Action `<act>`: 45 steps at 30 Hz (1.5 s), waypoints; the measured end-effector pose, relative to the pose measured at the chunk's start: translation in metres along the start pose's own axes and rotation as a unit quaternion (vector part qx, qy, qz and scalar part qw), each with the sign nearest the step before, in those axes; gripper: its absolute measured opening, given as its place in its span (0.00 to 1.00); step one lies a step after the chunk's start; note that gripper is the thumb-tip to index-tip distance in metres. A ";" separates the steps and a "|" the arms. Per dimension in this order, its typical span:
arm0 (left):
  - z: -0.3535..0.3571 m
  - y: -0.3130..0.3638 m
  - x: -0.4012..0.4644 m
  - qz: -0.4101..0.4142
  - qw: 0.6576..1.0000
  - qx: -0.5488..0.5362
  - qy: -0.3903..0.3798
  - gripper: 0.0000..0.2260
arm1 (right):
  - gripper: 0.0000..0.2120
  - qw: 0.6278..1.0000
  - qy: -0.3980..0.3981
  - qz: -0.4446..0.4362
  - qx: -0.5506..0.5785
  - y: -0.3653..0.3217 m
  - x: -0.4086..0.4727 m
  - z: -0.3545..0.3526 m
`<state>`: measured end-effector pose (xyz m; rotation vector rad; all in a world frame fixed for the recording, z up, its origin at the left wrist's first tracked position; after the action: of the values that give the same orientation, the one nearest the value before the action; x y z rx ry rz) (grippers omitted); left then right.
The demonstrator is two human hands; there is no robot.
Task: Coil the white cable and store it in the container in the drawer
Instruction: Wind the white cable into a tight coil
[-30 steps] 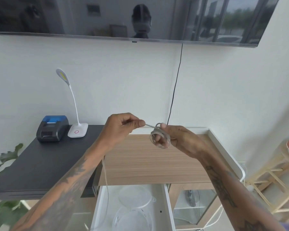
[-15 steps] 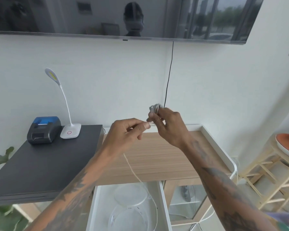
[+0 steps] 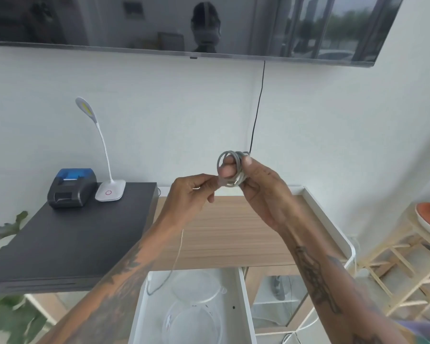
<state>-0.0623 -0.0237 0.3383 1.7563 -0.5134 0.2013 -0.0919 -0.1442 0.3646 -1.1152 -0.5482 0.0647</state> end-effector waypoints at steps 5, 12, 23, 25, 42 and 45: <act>0.018 0.004 -0.016 0.052 0.990 0.117 -0.053 0.13 | 0.08 0.897 0.149 -0.068 -0.410 -0.018 0.001 -0.029; -0.018 0.028 0.004 0.106 0.970 0.215 -0.027 0.13 | 0.35 0.886 -0.030 0.098 -0.452 0.035 -0.008 -0.018; 0.021 -0.004 -0.010 0.046 0.996 0.061 -0.039 0.10 | 0.28 0.990 -0.083 0.055 0.102 -0.002 -0.008 0.015; 0.036 -0.007 -0.020 0.053 0.993 0.075 -0.073 0.09 | 0.26 1.000 -0.021 0.021 -0.007 -0.007 -0.002 0.001; -0.014 0.008 0.015 0.070 0.994 0.084 -0.009 0.08 | 0.28 0.971 -0.064 0.103 -0.207 0.022 -0.013 -0.003; 0.003 0.002 0.006 0.061 0.996 0.065 -0.008 0.08 | 0.26 0.989 -0.038 0.082 -0.120 0.014 -0.007 -0.003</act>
<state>-0.0585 -0.0287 0.3417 1.8559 -0.6317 0.3140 -0.0934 -0.1431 0.3489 -1.3973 -0.5414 0.1889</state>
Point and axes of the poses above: each hand's wrist, its own x-axis towards the middle knuckle, its own z-axis out of the palm, y = z × x, the point moved 10 cm from there along x, towards the middle knuckle, and after that the axes turned 2 degrees about x, right-handed, at the moved point
